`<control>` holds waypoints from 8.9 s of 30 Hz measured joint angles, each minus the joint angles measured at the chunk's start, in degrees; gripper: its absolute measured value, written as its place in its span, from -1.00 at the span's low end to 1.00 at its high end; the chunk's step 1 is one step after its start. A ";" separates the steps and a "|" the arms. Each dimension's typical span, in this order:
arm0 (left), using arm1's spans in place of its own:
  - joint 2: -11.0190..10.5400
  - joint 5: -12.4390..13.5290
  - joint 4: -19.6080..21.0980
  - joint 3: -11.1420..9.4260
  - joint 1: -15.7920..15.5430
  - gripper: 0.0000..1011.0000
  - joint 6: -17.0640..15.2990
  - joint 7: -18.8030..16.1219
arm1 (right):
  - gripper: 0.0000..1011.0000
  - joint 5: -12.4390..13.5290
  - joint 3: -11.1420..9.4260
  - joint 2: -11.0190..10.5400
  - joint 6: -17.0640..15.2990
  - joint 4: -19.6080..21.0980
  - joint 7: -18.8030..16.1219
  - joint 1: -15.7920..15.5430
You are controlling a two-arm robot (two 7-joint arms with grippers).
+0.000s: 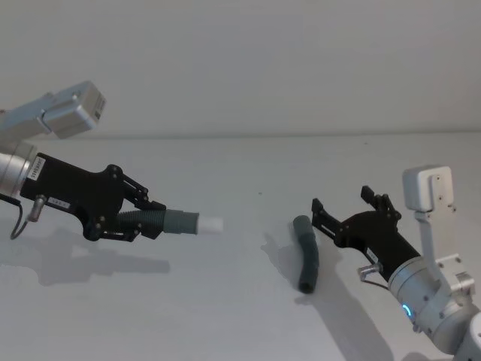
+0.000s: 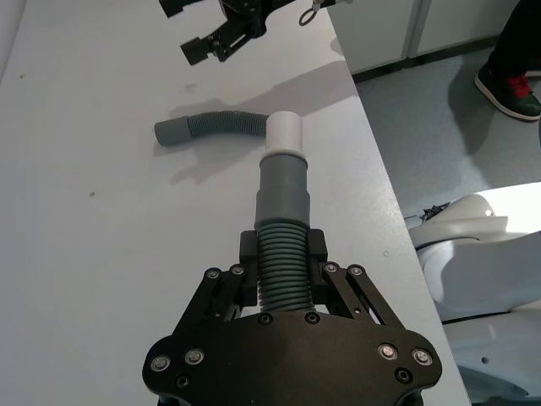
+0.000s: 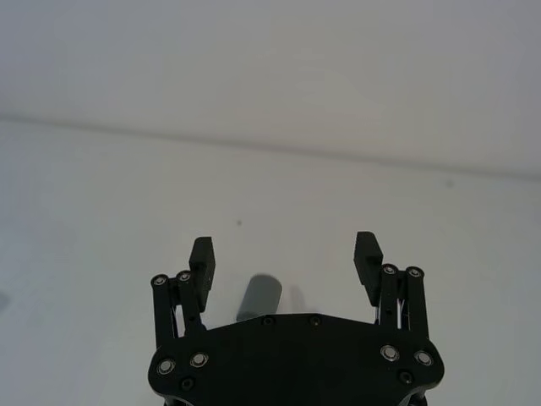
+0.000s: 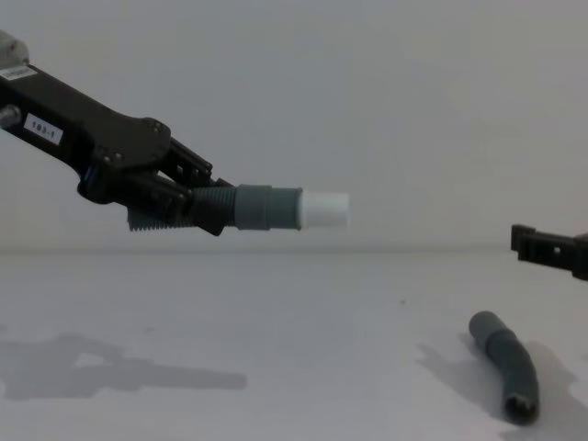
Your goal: Use both hands to pick up one end of the pipe from the table, align the ends, and insert them.
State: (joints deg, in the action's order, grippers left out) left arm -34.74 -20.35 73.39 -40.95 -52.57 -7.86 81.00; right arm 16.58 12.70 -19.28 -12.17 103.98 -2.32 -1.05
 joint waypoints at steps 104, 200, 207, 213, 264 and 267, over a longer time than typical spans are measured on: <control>-0.03 -0.12 0.00 -0.03 0.00 -0.41 0.11 0.00 | -0.47 -5.46 3.11 11.71 -35.52 -1.64 8.16 6.14; -0.03 -0.13 0.00 -0.03 0.00 -0.41 0.11 -0.01 | -0.62 6.77 9.41 -21.85 53.23 -23.94 -59.48 21.93; -0.03 -0.13 0.00 -0.03 0.00 -0.41 0.10 -0.01 | -0.62 5.29 9.30 -22.30 53.99 -24.11 -59.22 22.41; -0.03 -0.13 0.00 -0.03 0.00 -0.41 0.11 -0.01 | -0.62 3.01 8.89 -22.76 53.21 -23.35 -57.47 22.36; -0.03 -0.13 0.00 -0.03 0.00 -0.41 0.11 -0.01 | -0.62 -8.82 11.82 -20.26 42.20 -17.94 -46.54 23.13; -0.03 -0.13 0.00 -0.03 0.00 -0.41 0.11 -0.01 | -0.62 -8.98 12.05 -20.02 41.94 -18.04 -46.32 23.39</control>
State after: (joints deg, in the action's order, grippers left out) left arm -34.77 -20.47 73.40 -40.98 -52.57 -7.75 81.00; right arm 7.60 24.75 -39.30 29.76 85.94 -48.64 22.34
